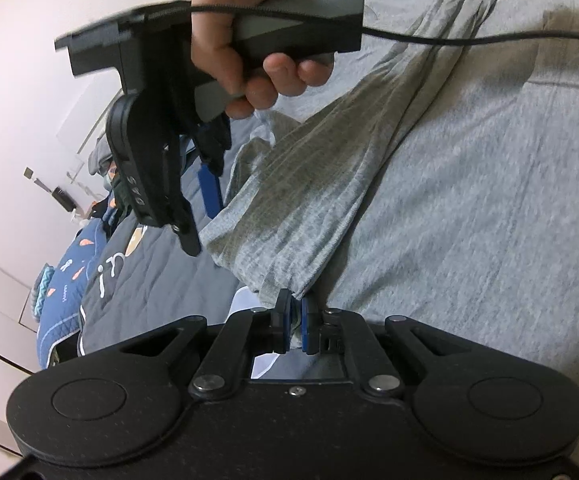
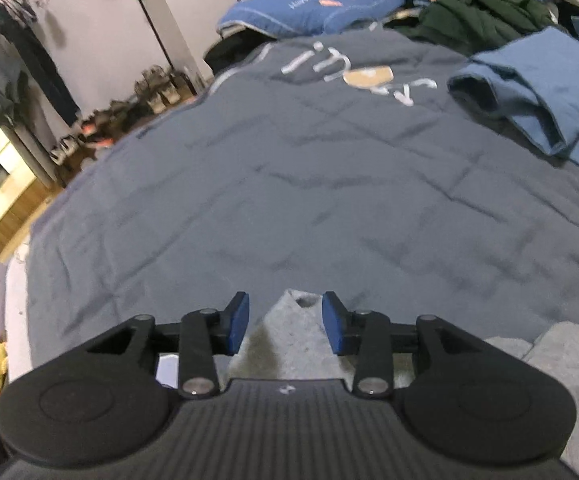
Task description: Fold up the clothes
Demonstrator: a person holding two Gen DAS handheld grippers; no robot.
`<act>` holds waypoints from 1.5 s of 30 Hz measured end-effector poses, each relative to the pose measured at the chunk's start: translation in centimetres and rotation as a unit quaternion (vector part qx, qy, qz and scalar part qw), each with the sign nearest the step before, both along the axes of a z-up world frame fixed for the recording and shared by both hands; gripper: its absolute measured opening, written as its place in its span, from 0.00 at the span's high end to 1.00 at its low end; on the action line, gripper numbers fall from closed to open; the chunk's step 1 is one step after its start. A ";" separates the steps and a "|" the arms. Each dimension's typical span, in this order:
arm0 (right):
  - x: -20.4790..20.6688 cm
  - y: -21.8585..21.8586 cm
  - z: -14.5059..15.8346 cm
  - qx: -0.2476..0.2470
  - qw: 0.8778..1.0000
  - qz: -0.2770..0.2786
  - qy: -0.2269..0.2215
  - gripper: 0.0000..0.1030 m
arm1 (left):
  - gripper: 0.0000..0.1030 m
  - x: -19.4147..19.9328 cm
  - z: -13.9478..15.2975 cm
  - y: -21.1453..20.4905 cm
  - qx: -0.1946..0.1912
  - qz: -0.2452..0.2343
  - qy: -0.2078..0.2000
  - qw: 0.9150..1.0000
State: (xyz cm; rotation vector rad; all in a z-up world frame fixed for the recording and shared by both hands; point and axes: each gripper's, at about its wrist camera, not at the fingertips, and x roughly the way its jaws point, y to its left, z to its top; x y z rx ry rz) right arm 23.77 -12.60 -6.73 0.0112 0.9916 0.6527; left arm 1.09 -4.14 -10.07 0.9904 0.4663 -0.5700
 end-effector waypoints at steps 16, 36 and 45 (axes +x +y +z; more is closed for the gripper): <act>2.2 -2.6 -1.0 0.047 0.992 -0.120 0.006 0.99 | 0.96 -0.5 1.1 0.4 0.000 -0.008 0.033 0.999; -6.1 -10.6 7.2 0.071 0.991 -0.106 -0.026 0.73 | 0.68 -1.8 3.9 -0.4 -0.043 -0.025 0.016 0.999; -18.1 -20.1 7.1 0.084 0.971 -0.215 -0.056 0.62 | 0.68 -2.8 3.0 -4.6 -0.061 -0.052 -0.016 0.997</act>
